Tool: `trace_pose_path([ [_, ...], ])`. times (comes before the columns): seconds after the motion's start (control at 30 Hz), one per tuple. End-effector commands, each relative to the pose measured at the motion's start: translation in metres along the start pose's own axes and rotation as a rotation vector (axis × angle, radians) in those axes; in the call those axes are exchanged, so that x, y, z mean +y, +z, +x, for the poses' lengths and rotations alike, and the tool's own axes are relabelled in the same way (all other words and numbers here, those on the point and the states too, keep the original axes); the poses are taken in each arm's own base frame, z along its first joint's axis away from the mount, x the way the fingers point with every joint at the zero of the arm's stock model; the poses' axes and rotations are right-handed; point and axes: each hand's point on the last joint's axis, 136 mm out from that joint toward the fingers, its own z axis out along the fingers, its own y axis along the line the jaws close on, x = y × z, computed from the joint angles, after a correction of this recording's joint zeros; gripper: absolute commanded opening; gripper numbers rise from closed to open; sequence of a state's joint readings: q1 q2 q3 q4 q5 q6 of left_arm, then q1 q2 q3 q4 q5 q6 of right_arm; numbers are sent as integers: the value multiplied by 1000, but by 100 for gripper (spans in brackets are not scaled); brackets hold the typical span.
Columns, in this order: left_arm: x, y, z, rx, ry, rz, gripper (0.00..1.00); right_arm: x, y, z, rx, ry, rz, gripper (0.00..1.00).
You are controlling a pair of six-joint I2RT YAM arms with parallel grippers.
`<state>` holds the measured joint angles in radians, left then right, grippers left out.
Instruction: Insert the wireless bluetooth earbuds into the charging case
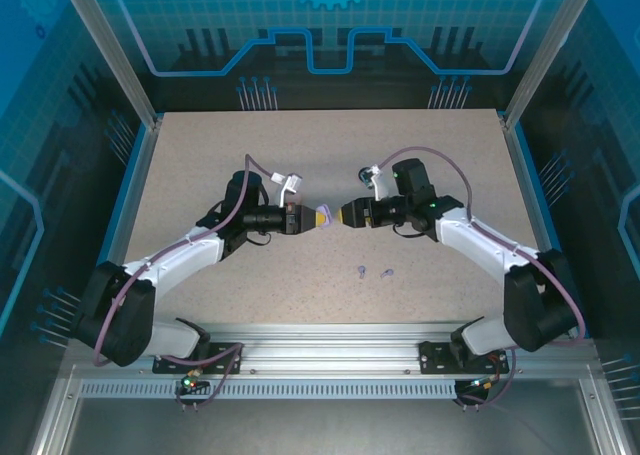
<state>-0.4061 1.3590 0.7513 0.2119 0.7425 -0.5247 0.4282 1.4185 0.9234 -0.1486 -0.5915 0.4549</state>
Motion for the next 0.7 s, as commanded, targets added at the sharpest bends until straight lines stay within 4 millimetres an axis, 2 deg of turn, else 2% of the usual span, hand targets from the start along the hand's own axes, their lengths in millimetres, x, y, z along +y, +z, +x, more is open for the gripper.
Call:
trace_pose_path([
  [0.0, -18, -2, -8, -4, 25, 55, 0, 19, -5, 2, 10, -10, -123, 60],
  [0.23, -22, -2, -12, -11, 26, 67, 0, 27, 6, -5, 21, -16, -165, 49],
  [0.67, -28, 0, -12, -7, 30, 84, 0, 22, 25, -12, 24, 10, -164, 46],
])
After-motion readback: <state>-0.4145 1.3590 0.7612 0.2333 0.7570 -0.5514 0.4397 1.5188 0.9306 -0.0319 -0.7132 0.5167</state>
